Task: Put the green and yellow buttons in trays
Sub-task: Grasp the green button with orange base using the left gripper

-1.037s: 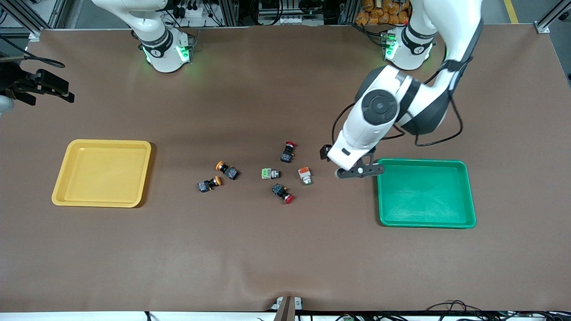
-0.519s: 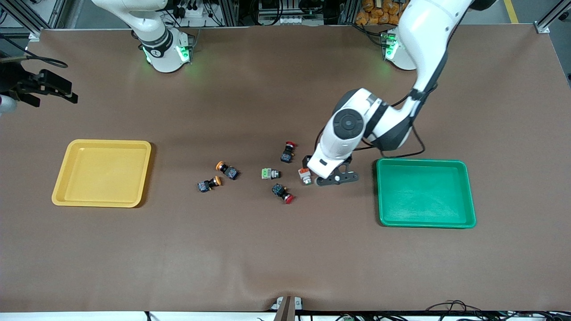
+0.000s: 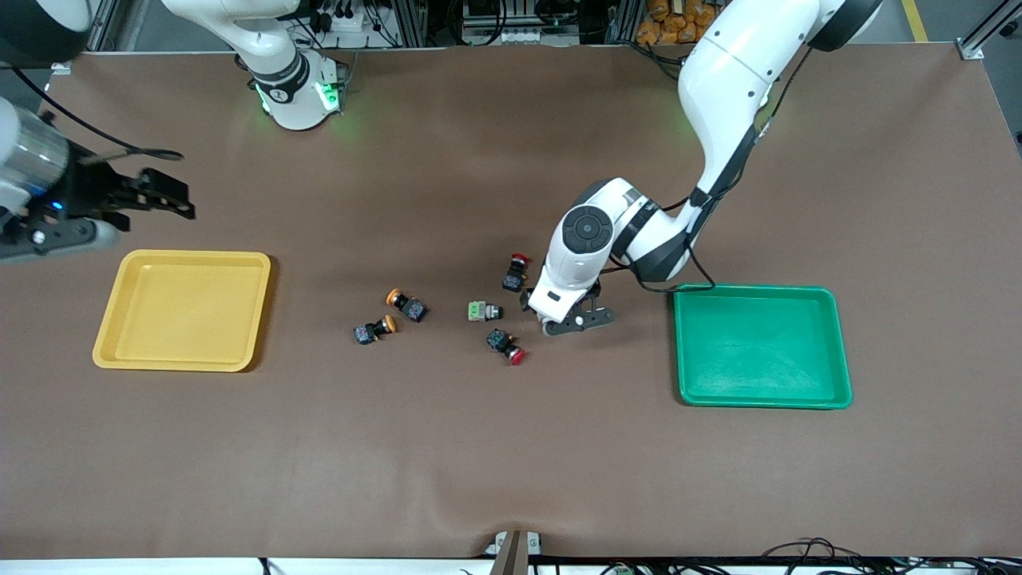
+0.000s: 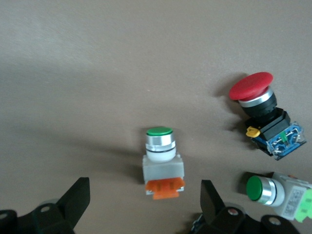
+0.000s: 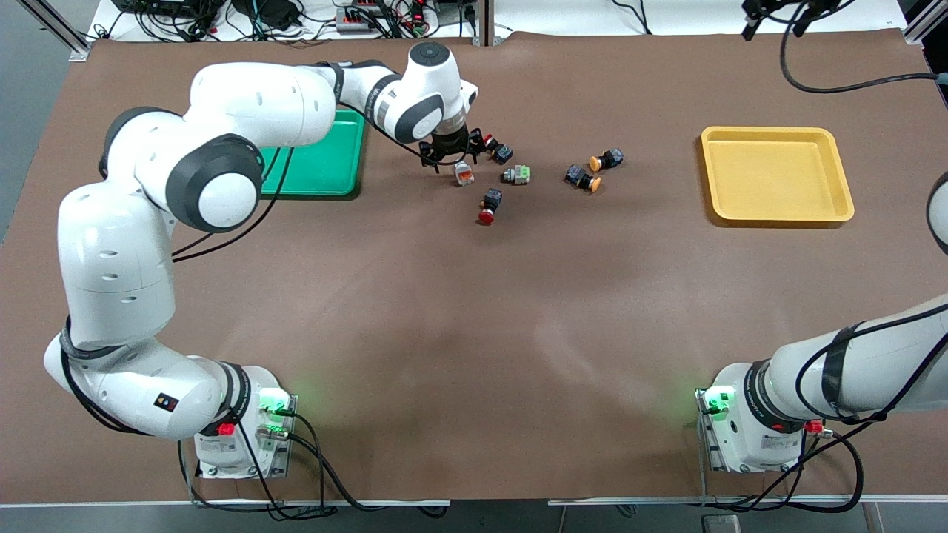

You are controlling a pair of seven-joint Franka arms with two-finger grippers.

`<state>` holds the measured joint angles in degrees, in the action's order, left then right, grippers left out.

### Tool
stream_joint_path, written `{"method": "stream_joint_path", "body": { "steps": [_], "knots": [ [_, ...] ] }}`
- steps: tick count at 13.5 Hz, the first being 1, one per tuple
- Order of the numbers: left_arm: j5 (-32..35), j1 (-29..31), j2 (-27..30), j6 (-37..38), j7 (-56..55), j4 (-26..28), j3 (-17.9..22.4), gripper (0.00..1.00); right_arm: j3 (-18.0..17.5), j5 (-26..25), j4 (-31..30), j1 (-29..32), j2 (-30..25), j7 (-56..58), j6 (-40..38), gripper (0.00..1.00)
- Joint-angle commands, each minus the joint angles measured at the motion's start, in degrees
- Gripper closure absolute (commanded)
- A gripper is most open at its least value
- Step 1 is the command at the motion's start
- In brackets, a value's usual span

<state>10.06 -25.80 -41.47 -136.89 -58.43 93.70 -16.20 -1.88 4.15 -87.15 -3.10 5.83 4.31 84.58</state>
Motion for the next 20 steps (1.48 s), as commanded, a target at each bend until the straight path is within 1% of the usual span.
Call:
{"method": "stream_joint_path", "body": {
  "steps": [1, 2, 3, 5, 6, 8, 9, 10, 11, 12, 13, 14, 15, 17, 18, 20],
  "knots": [
    [1.5, -1.9, -2.2, -0.6, -2.6, -2.7, 1.3, 0.0, 0.2, 0.6, 2.6, -1.4, 4.1, 0.2, 0.1, 0.0],
    [1.5, -1.9, -2.7, -0.6, -3.0, -3.4, 1.3, 0.02, 0.2, 0.5, 2.8, -1.9, 4.5, 0.2, 0.2, 0.0],
    [1.5, -1.9, -3.6, -0.6, -3.3, -4.0, 1.3, 0.07, 0.3, 0.5, 2.9, -1.7, 4.9, 0.2, 0.6, 0.0],
    [1.4, -1.9, -4.6, -0.7, -3.9, -4.7, 1.3, 0.13, 0.4, 0.7, 2.9, -1.1, 7.7, 0.2, 1.0, 0.0],
    [1.4, -2.0, -5.2, -0.7, -4.7, -5.5, 1.3, 0.13, 0.4, 0.4, 2.8, -1.6, 8.8, 0.2, 1.0, 0.0],
    [1.4, -2.5, -5.7, -0.7, -5.6, -6.2, 1.3, 0.19, 0.4, -0.4, 2.9, -3.0, 10.0, -0.7, 1.4, 0.0],
    [1.4, -2.4, -5.7, -0.7, -5.9, -6.2, 1.3, 0.27, 0.6, -0.4, 2.6, -3.9, 10.5, -2.1, 3.6, 0.0],
    [1.4, -2.5, -5.7, -0.7, -6.3, -6.2, 1.3, 0.36, 0.6, -0.2, 2.1, -3.7, 10.8, -7.1, 5.9, 0.0],
    [1.4, -2.5, -5.7, -0.7, -6.7, -6.2, 1.3, 0.47, 0.5, -0.2, 2.2, -3.8, 12.2, -13.0, 6.9, 0.0],
    [1.3, -2.5, -5.7, -0.7, -6.8, -6.2, 1.3, 0.6, 0.5, -0.2, 2.2, -4.2, 13.2, -18.5, 8.3, 0.0],
    [1.2, -2.4, -5.6, -0.7, -6.8, -6.2, 1.3, 0.74, 0.5, -0.1, 2.1, -4.5, 13.9, -24.0, 9.5, 0.0],
    [1.4, -2.3, -5.4, -0.7, -6.7, -6.2, 1.3, 0.94, 0.5, -0.1, 2.0, -4.9, 14.4, -29.3, 9.4, 0.0],
    [1.5, -2.1, -5.0, -0.6, -6.7, -6.1, 1.3, 1.0, 0.5, -0.1, 1.9, -5.5, 14.6, -33.6, 9.0, 0.0],
    [1.5, -1.5, -3.9, 0.1, -6.5, -6.1, 1.3, 1.0, 0.5, -0.1, 1.7, -7.2, 15.8, -41.7, 9.5, 0.0],
    [1.5, -0.6, -2.4, 0.7, -6.3, -5.7, 1.3, 1.0, 0.5, 0.1, 1.7, -8.1, 16.7, -45.2, 9.8, 0.0],
    [1.6, 1.5, 1.0, 3.9, -5.6, -5.6, 1.1, 1.0, 0.6, -0.4, 1.2, -9.5, 17.8, -48.5, 11.7, 0.0]
  ]
}}
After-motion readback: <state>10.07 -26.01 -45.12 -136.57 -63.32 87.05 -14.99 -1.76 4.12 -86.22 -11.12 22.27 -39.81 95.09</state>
